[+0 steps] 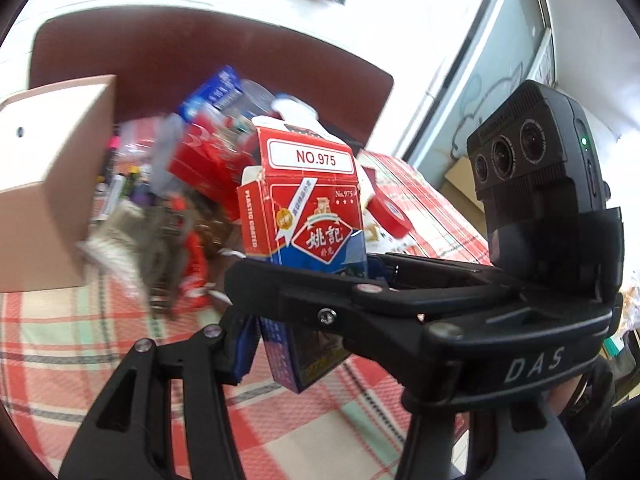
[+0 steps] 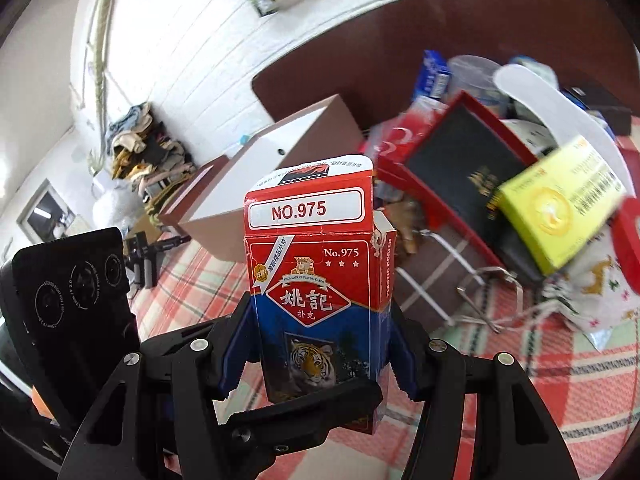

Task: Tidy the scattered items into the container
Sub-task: 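Carry the card box over the white box and release it inside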

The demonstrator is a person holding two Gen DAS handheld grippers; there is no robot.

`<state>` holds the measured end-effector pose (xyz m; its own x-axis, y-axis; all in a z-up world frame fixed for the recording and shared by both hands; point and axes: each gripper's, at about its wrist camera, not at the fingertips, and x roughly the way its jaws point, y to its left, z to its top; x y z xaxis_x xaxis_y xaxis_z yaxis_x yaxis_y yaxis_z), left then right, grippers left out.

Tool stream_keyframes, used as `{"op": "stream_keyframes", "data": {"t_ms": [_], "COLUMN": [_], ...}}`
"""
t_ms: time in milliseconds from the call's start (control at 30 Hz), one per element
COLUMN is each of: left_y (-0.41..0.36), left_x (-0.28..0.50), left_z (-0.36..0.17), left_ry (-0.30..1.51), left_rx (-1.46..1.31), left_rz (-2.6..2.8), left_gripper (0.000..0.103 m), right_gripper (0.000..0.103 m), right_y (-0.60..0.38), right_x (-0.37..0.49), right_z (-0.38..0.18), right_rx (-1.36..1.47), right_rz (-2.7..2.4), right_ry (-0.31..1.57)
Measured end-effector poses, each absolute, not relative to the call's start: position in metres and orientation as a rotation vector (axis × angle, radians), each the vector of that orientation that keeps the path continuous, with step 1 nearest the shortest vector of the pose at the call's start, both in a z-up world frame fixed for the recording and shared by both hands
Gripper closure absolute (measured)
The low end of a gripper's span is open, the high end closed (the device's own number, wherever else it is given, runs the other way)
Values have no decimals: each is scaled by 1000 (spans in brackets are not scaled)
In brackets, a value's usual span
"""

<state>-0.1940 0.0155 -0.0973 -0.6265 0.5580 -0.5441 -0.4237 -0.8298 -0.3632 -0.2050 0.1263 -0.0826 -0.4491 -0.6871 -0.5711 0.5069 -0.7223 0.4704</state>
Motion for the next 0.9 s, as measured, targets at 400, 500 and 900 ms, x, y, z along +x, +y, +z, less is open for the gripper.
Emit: {"op": "stream_keyframes", "data": {"t_ms": [400,500,900], "left_y": [-109,-134,-211], "left_x": [-214,-234,-297], "left_z": [-51,-40,-44], "left_ry": [-264,-245,-301], "left_rx": [-750,-712,-724], "left_rz": [2616,2659,2736], "left_gripper": [51,51,52], "right_gripper": [41,41,41], "right_y": [-4,-38,-107], "right_x": [-236,-257,-337], "right_z": [-30,-15,-24], "right_rx": [852,802,757], "right_rz": [-2098,-2098,-1996], "right_ry": [-74,-21,-100]}}
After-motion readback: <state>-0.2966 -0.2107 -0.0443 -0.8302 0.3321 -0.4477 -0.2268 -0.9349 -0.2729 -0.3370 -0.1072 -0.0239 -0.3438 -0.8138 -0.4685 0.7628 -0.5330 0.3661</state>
